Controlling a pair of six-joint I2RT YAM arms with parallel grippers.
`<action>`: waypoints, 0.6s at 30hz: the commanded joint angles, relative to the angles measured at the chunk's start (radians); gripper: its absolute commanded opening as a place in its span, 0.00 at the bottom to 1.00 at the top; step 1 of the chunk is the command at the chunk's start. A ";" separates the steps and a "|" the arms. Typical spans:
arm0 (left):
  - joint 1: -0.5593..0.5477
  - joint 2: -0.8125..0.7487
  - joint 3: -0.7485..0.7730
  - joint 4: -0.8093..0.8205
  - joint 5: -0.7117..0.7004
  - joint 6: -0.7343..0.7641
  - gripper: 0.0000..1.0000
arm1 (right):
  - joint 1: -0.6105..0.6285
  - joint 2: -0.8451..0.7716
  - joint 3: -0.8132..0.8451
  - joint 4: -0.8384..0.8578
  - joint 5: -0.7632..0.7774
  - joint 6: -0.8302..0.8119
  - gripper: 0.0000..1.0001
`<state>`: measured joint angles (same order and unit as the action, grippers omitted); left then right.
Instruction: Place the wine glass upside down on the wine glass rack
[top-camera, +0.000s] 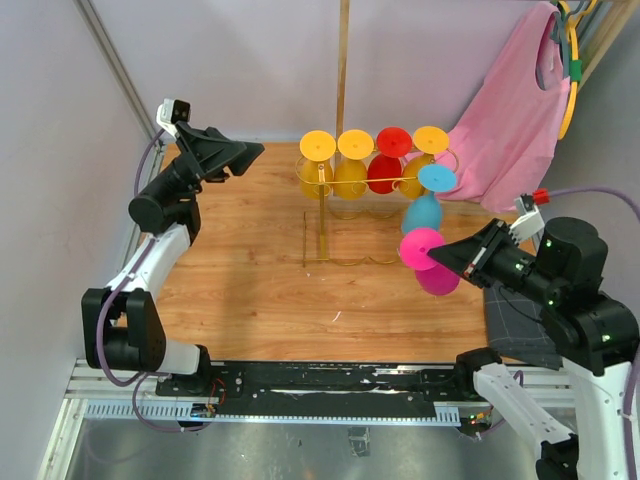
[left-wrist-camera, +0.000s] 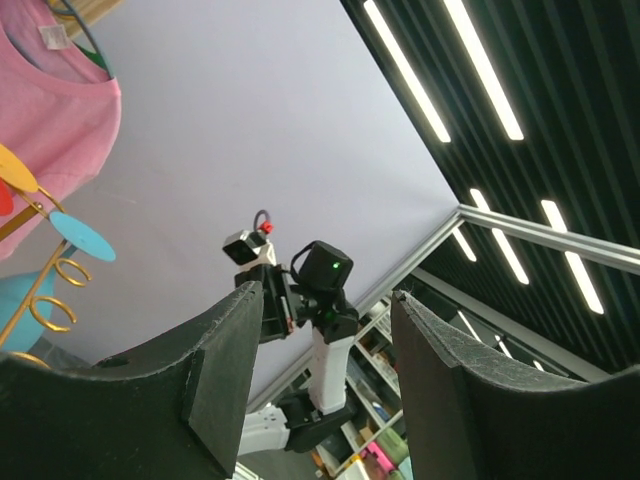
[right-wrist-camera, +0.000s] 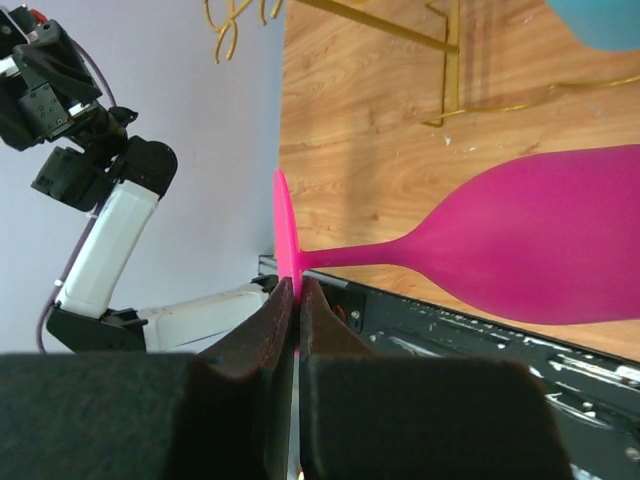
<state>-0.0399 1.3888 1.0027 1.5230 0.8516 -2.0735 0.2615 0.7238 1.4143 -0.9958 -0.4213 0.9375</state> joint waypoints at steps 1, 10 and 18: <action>0.010 -0.041 0.003 0.235 0.010 -0.167 0.58 | -0.009 -0.052 -0.124 0.223 -0.084 0.181 0.01; 0.009 -0.058 0.007 0.197 0.018 -0.145 0.58 | -0.018 -0.100 -0.373 0.565 -0.101 0.401 0.01; 0.009 -0.063 0.009 0.176 0.021 -0.134 0.58 | -0.063 -0.084 -0.452 0.721 -0.100 0.498 0.01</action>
<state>-0.0395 1.3510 1.0023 1.5230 0.8585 -2.0735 0.2329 0.6361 0.9745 -0.4202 -0.5087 1.3609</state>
